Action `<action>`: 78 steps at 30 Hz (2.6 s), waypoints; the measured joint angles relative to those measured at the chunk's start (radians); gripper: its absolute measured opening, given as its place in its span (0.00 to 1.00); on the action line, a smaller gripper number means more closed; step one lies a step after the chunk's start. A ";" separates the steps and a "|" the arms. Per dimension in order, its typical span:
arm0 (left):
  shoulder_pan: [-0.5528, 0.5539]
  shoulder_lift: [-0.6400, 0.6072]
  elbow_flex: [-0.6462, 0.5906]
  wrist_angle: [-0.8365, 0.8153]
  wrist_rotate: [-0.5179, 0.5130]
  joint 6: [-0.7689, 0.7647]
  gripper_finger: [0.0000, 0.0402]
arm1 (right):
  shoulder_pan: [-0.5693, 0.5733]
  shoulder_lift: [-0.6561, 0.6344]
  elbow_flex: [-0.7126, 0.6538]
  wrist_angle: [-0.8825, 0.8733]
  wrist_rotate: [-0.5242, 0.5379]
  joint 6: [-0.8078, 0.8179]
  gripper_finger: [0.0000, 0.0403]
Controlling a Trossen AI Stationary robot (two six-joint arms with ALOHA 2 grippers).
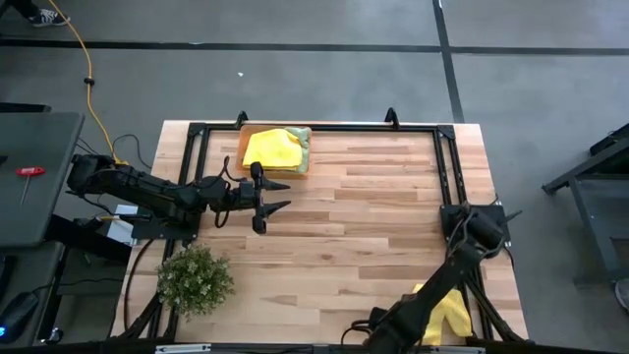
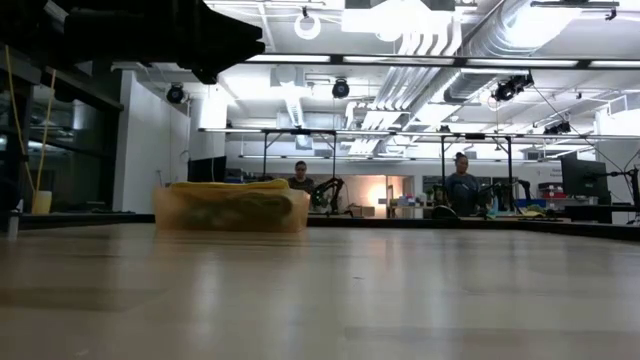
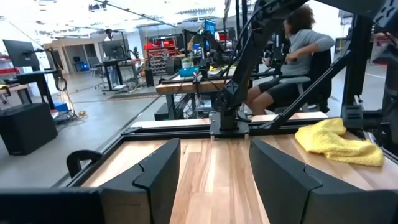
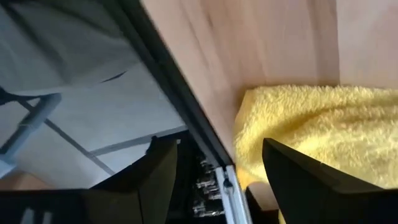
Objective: Fold microfiber towels
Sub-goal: Fold the yellow microfiber cloth
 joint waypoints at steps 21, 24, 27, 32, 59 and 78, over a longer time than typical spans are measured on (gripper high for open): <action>0.000 0.000 0.000 0.000 0.001 -0.007 0.46 | -0.018 0.099 -0.055 -0.099 -0.068 -0.071 0.57; 0.000 0.000 0.000 0.000 0.001 -0.008 0.46 | -0.017 0.099 -0.111 -0.015 -0.134 -0.063 0.57; 0.000 0.000 0.000 -0.003 0.001 -0.010 0.46 | -0.018 0.098 -0.132 0.033 -0.174 -0.082 0.57; 0.000 0.000 0.000 -0.006 0.001 -0.017 0.46 | -0.017 0.097 -0.132 0.010 -0.148 -0.121 0.55; 0.000 0.000 0.000 -0.024 -0.002 -0.068 0.46 | -0.423 -0.256 -0.406 0.557 0.558 -1.153 0.01; 0.000 0.048 0.015 -0.084 0.030 -0.211 0.46 | -0.763 -0.785 -1.034 1.426 0.498 -0.927 0.01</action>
